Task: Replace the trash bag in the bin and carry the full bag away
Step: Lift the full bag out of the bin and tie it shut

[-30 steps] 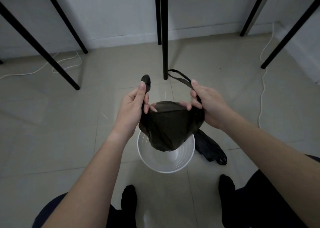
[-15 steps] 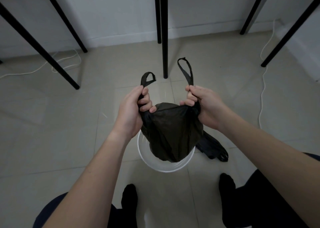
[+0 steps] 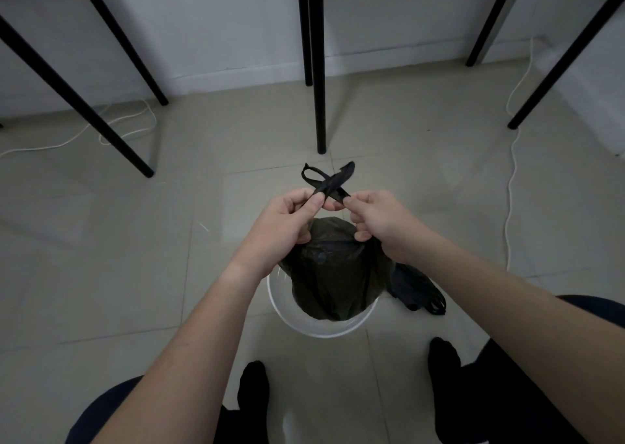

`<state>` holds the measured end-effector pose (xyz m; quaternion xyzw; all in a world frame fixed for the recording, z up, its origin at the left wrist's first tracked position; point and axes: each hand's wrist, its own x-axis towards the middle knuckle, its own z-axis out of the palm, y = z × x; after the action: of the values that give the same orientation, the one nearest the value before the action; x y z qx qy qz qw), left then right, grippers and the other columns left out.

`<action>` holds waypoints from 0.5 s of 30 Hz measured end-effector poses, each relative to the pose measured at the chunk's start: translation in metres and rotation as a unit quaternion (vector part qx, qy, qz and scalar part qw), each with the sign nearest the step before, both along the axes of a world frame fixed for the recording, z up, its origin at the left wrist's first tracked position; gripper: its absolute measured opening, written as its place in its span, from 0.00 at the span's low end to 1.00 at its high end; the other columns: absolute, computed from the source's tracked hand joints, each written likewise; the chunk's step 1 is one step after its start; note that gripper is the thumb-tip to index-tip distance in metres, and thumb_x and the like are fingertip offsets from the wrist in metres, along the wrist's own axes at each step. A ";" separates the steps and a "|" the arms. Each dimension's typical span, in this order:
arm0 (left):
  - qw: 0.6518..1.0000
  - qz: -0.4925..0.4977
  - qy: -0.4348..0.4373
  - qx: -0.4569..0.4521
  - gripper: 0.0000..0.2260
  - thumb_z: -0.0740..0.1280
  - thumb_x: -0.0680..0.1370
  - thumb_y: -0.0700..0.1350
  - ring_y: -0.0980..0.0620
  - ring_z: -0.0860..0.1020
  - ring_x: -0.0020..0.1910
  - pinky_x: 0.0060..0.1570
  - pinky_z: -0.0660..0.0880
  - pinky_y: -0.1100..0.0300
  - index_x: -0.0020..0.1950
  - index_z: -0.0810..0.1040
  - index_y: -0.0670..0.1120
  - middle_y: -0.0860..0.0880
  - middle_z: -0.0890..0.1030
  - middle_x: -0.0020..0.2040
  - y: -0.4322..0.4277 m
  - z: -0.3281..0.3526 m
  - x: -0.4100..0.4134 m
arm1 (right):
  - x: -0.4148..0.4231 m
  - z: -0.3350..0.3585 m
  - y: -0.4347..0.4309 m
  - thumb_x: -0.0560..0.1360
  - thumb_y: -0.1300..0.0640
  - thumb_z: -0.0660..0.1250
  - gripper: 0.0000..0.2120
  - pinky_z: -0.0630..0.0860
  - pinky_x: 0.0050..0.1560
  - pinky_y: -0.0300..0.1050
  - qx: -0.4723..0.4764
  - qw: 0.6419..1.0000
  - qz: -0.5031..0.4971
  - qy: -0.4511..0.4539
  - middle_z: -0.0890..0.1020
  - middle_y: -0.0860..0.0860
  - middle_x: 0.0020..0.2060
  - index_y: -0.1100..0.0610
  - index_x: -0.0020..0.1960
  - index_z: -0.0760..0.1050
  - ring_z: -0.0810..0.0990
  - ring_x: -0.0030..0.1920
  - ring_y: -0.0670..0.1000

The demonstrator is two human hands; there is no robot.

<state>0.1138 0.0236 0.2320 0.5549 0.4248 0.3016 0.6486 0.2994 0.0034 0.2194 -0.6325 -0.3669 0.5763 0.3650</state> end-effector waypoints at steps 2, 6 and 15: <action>1.000 0.000 0.028 -0.005 0.12 0.64 0.86 0.47 0.53 0.56 0.28 0.34 0.53 0.49 0.50 0.84 0.46 0.56 0.62 0.28 0.001 -0.005 0.000 | -0.001 0.001 0.001 0.86 0.56 0.59 0.14 0.64 0.26 0.37 0.002 1.000 0.006 0.003 0.63 0.43 0.26 0.57 0.50 0.82 0.61 0.25 0.44; 0.997 0.002 0.072 0.012 0.12 0.65 0.86 0.48 0.54 0.58 0.27 0.32 0.55 0.54 0.50 0.83 0.42 0.54 0.62 0.29 0.004 -0.011 0.000 | -0.004 0.012 0.002 0.82 0.59 0.61 0.10 0.54 0.29 0.42 -0.032 0.996 -0.022 0.086 0.59 0.46 0.29 0.54 0.42 0.74 0.55 0.27 0.46; 0.993 -0.058 0.096 0.027 0.12 0.66 0.85 0.48 0.53 0.61 0.30 0.30 0.59 0.59 0.48 0.85 0.44 0.44 0.66 0.35 0.000 -0.013 0.003 | 0.001 0.006 0.002 0.83 0.54 0.67 0.18 0.58 0.25 0.41 -0.003 0.993 -0.083 0.085 0.60 0.48 0.29 0.55 0.38 0.65 0.58 0.24 0.45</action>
<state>0.1167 0.0237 0.2185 0.6223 0.4440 0.2203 0.6058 0.3001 0.0056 0.2255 -0.6108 -0.2794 0.5967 0.4391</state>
